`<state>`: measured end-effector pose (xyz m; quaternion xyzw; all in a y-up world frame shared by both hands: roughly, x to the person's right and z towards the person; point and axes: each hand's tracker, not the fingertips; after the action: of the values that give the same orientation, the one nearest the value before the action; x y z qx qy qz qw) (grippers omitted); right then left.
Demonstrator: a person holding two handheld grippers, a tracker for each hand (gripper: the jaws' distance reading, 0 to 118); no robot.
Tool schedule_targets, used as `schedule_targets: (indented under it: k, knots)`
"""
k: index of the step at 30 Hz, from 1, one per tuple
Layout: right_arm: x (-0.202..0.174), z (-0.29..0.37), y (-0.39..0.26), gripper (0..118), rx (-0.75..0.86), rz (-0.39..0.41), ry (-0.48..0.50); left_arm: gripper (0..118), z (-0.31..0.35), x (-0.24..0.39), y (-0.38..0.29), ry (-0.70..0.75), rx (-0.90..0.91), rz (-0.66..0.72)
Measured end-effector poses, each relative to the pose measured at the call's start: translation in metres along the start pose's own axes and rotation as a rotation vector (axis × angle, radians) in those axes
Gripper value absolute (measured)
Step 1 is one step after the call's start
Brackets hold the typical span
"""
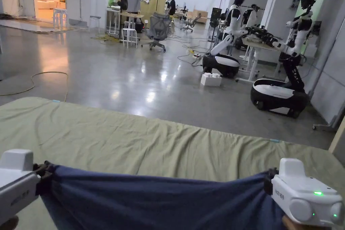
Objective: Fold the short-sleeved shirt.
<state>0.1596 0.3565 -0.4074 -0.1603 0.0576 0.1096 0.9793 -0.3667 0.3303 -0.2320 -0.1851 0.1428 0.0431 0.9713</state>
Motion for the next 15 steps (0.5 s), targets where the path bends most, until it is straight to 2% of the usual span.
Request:
schedule_targets:
  k: [5,6,9,15]
  knots:
    - [0.033,0.031,0.058,5,0.104,-0.009,-0.046,8,0.0,0.029,0.077,-0.047,0.095,-0.058]
    - [0.041,0.035,0.067,5,0.104,-0.044,-0.054,8,0.001,0.036,0.095,-0.048,0.113,-0.092]
    - [0.055,0.047,0.1,5,0.173,-0.018,-0.093,8,0.002,0.05,0.14,-0.065,0.147,-0.104]
    - [0.081,0.054,0.161,5,0.23,-0.046,-0.133,8,0.009,0.076,0.218,-0.052,0.201,-0.16]
